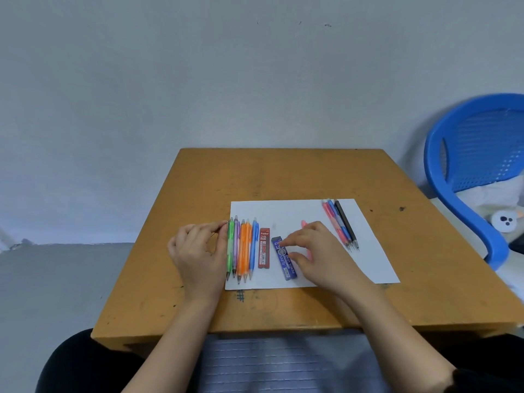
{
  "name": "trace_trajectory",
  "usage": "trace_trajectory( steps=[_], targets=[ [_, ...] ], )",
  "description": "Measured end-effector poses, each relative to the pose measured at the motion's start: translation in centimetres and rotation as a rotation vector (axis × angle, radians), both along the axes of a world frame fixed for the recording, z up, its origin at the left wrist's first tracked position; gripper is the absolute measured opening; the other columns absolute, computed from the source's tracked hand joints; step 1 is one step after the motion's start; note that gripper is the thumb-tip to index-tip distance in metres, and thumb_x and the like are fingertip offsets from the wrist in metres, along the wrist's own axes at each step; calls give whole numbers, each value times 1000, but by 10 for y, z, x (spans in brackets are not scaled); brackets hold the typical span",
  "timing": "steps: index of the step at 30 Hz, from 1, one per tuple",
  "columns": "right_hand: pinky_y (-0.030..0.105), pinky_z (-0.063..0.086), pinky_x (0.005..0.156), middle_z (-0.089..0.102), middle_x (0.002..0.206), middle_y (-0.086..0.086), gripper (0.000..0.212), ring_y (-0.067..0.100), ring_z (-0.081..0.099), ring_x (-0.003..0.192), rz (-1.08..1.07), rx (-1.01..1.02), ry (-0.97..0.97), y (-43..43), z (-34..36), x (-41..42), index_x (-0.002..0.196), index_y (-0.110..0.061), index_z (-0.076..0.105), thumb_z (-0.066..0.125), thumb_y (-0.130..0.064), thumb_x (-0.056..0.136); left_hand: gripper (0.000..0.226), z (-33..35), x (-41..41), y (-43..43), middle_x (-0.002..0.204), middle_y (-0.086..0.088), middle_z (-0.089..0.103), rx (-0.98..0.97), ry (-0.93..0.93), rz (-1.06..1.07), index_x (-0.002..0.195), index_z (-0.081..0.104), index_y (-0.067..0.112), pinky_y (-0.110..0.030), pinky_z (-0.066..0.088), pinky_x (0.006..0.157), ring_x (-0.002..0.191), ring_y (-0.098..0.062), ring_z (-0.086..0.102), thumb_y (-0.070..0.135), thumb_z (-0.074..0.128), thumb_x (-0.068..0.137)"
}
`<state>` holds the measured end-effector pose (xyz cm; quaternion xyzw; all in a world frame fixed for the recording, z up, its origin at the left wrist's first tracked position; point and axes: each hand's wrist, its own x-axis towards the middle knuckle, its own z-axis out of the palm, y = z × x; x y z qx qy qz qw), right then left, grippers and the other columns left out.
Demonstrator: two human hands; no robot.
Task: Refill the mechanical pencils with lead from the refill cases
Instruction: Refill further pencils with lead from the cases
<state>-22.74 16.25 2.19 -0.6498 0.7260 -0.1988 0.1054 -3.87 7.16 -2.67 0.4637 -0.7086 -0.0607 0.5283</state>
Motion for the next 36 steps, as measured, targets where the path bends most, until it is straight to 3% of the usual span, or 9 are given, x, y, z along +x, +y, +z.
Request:
trace_trajectory(
  steps=[5,23,29,36],
  targets=[
    [30,33,106,48,140,-16,44,7,28,130,109,138,134,4,-1,1,136,-29,51,57,-33,93,29,1,-1,1,90,5,71,6,6,0,96,72,16,-27,26,87,93,-10,53,38,55,90],
    [21,32,102,51,138,-12,43,4,33,128,42,27,62,-7,-13,14,134,-26,53,55,-39,93,28,-1,0,0,92,6,70,-14,-15,-14,98,72,17,-30,28,87,95,-10,53,39,59,87],
    [20,34,93,62,120,0,30,13,50,114,-190,-151,-89,-8,-6,-5,122,-19,64,57,-26,93,29,-2,-1,0,90,5,70,-67,-81,-13,96,74,17,-30,26,87,93,-15,54,39,56,89],
    [27,44,93,62,119,5,49,18,56,111,-435,-4,-147,-11,-12,-15,132,-12,55,61,-36,90,26,8,-18,7,89,6,70,-102,-56,-32,91,74,18,-31,27,88,93,-14,54,38,56,89]
  ],
)
